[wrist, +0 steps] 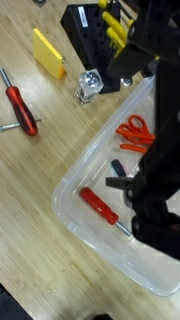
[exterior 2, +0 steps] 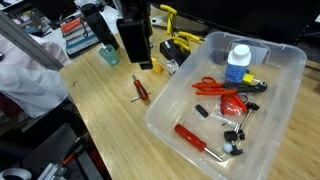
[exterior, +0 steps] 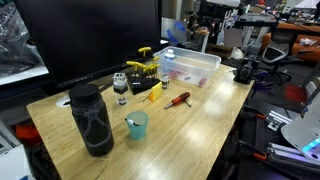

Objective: Take the small pliers out of the box and put them on the table

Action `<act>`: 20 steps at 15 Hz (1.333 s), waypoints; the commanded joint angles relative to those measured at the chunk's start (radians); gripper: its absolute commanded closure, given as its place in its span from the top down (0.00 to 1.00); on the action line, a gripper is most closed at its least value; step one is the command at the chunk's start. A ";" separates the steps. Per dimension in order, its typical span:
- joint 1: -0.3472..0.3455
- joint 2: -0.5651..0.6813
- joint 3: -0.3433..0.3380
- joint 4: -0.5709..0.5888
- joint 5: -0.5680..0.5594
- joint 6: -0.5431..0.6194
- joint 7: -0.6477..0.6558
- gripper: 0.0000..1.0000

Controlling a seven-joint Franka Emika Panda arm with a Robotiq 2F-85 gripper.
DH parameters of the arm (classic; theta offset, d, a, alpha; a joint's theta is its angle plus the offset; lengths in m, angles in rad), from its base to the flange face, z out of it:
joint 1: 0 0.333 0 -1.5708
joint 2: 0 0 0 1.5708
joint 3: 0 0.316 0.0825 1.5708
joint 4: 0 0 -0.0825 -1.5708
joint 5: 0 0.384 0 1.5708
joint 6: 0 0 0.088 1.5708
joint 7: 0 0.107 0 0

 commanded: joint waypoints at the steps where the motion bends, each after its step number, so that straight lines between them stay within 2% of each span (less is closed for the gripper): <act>1: -0.012 0.043 -0.005 0.008 0.023 0.090 0.097 1.00; 9: -0.028 0.267 -0.074 0.044 0.174 0.409 0.336 1.00; 10: -0.028 0.234 -0.076 0.021 0.142 0.369 0.279 1.00; 15: -0.025 0.244 -0.076 0.023 0.142 0.381 0.286 1.00; 17: -0.026 0.270 -0.082 0.039 0.172 0.415 0.362 1.00; 18: -0.024 0.295 -0.088 0.041 0.175 0.477 0.422 1.00; 20: -0.031 0.362 -0.087 0.068 0.221 0.525 0.492 1.00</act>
